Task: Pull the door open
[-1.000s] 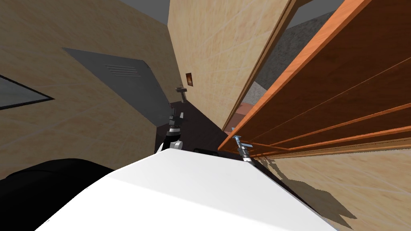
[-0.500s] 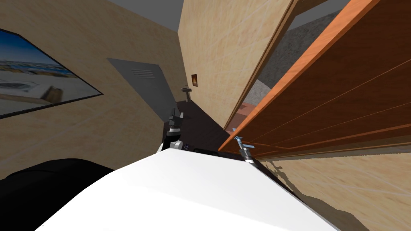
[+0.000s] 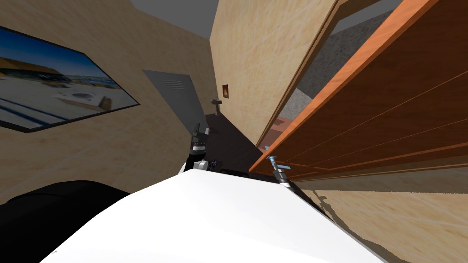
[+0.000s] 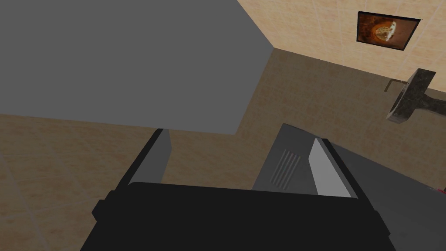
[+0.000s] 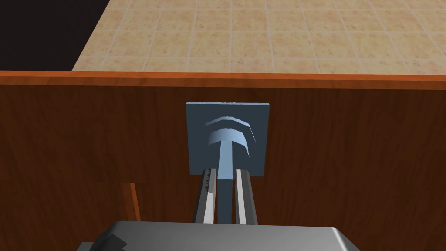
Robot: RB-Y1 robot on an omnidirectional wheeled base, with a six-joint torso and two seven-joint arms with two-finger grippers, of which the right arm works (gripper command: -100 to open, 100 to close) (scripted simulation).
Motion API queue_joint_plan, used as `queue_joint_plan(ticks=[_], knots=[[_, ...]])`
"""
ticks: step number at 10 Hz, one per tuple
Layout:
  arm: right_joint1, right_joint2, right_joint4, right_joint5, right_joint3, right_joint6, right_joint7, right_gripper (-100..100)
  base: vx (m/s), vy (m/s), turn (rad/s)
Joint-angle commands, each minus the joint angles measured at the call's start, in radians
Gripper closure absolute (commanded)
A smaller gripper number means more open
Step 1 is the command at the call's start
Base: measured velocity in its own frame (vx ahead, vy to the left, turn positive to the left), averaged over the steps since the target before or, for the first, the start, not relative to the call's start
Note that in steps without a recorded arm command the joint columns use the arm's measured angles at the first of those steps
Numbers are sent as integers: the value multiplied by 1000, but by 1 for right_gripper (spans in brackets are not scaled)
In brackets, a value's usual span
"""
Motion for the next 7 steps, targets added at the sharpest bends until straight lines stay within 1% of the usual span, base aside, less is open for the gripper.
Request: queue_joint_plan(ticks=[1, 3, 4, 7], knots=[[6, -6, 8, -2, 0, -10, -3, 100, -183, -55, 109], [10, -13, 21, -4, 2, -29, -8, 100, -196, -63, 157], [10, -15, 25, -4, 3, -34, -9, 100, -154, -60, 120], [15, -26, 44, -7, 6, -61, -17, 100, -170, -72, 147]])
